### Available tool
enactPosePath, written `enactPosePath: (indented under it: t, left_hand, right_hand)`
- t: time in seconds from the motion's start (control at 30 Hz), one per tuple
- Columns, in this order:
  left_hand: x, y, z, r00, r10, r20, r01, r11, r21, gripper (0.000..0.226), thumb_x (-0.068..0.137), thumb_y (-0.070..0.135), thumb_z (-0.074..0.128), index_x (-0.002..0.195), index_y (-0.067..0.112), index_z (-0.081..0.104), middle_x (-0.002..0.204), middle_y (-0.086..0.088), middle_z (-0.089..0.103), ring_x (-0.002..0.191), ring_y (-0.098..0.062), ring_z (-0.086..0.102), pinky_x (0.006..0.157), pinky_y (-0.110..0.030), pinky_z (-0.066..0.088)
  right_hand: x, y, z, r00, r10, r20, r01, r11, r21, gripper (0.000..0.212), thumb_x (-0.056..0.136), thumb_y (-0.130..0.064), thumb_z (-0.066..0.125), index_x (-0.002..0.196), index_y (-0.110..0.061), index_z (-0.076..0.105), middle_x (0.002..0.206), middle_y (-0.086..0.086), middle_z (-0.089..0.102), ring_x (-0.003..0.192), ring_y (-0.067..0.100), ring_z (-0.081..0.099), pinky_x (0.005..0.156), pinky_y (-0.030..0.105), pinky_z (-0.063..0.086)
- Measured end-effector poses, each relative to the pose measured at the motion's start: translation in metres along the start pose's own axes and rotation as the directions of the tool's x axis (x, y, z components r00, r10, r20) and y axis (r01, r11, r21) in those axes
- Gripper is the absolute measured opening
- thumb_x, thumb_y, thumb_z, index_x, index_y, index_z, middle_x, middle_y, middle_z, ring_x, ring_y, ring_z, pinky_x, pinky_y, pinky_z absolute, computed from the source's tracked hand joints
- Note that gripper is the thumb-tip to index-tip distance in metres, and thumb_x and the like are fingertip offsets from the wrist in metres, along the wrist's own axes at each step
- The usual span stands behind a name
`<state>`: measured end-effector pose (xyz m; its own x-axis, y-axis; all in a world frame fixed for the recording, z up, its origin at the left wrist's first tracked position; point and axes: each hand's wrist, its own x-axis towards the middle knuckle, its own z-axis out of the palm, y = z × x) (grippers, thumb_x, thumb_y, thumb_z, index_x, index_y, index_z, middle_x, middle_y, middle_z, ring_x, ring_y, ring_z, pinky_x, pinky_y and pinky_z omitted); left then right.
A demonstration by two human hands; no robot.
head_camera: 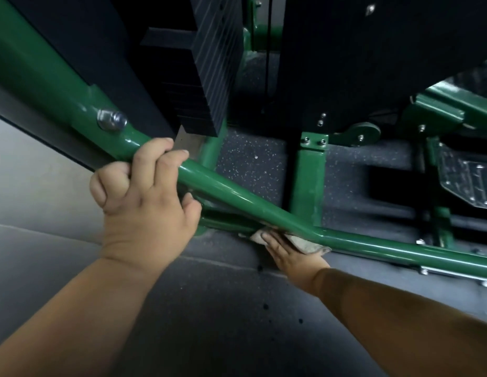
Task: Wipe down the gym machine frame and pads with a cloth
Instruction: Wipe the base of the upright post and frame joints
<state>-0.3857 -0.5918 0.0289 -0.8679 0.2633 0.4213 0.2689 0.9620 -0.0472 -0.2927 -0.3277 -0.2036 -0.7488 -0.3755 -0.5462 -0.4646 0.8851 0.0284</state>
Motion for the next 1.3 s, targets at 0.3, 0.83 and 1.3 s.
enactPosePath:
  t: [0.3, 0.83, 1.3]
  left_hand:
    - [0.000, 0.009, -0.003, 1.000, -0.027, 0.004, 0.027, 0.999, 0.020, 0.067, 0.081, 0.050, 0.067, 0.138, 0.016, 0.058, 0.151, -0.001, 0.049, 0.108, -0.037, 0.040, 0.094, -0.052, 0.032]
    - [-0.006, -0.003, 0.005, 0.996, 0.090, 0.005, -0.090, 0.982, 0.167, 0.079, 0.081, 0.044, 0.085, 0.147, 0.014, 0.054, 0.154, -0.006, 0.043, 0.105, -0.040, 0.041, 0.089, -0.051, 0.029]
    - [0.048, -0.020, -0.038, 0.879, 0.441, 0.182, -0.457, 0.888, 0.054, 0.042, 0.080, 0.038, 0.085, 0.114, 0.019, 0.072, 0.109, 0.002, 0.063, 0.104, -0.031, 0.057, 0.095, -0.045, 0.038]
  right_hand:
    - [-0.063, 0.066, -0.024, 0.984, -0.164, 0.071, 0.169, 0.984, -0.059, 0.066, 0.103, -0.036, 0.056, 0.160, -0.008, 0.040, 0.167, 0.016, 0.032, 0.153, 0.035, 0.035, 0.125, 0.049, 0.014]
    - [-0.039, 0.063, -0.050, 0.895, 0.435, 0.100, -0.284, 0.383, 0.879, 0.052, 0.108, -0.066, 0.021, 0.111, -0.037, 0.064, 0.120, 0.003, 0.067, 0.126, 0.029, 0.057, 0.115, 0.033, 0.031]
    - [0.010, 0.057, -0.168, 0.954, 0.114, 0.277, -0.279, -0.001, 0.960, 0.038, 0.110, -0.038, 0.049, 0.103, -0.012, 0.075, 0.107, 0.005, 0.079, 0.087, 0.010, 0.076, 0.081, 0.017, 0.055]
